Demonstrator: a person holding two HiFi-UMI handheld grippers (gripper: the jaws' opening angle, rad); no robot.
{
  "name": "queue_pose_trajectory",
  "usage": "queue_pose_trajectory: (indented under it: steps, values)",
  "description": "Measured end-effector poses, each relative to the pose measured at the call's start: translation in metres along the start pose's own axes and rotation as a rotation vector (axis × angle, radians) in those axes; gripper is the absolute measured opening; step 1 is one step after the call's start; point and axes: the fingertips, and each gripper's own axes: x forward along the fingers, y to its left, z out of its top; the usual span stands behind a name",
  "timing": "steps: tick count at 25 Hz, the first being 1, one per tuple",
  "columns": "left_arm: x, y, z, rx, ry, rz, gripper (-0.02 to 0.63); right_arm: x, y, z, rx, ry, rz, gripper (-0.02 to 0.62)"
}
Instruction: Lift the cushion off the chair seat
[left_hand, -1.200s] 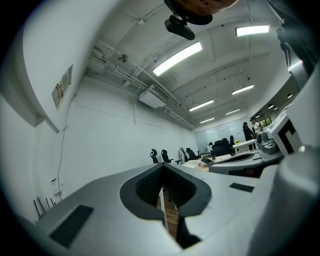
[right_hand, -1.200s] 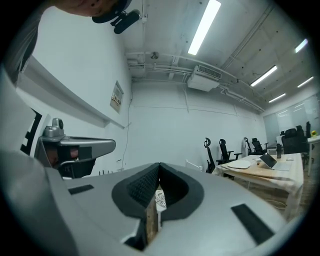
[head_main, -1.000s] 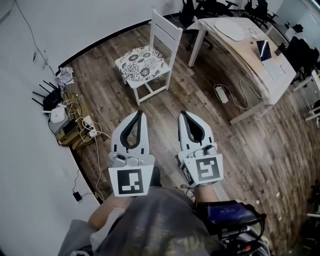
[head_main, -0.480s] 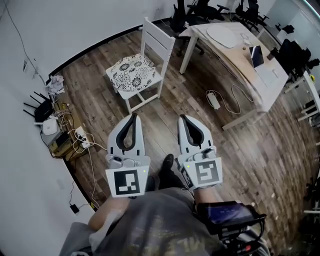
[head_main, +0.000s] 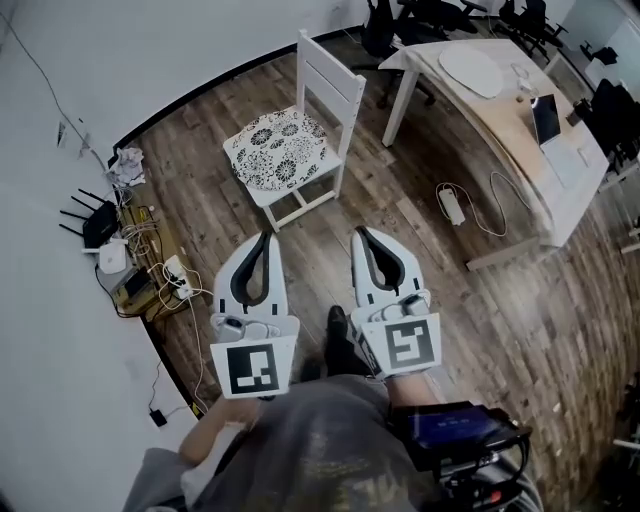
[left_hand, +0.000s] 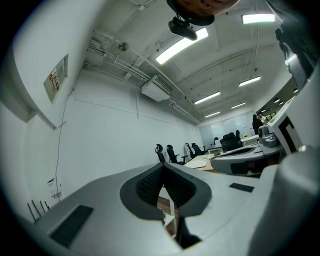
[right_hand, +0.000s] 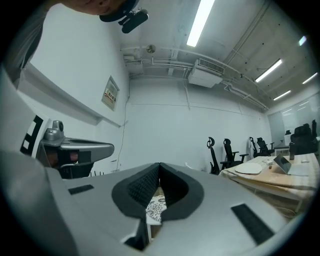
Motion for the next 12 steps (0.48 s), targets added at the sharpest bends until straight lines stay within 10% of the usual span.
queue_pose_trajectory:
  steps: [12]
  values:
    - [0.094, -0.025, 0.016, 0.065, 0.000, 0.036, 0.006, 0.062, -0.083, 0.001, 0.048, -0.022, 0.048, 0.008]
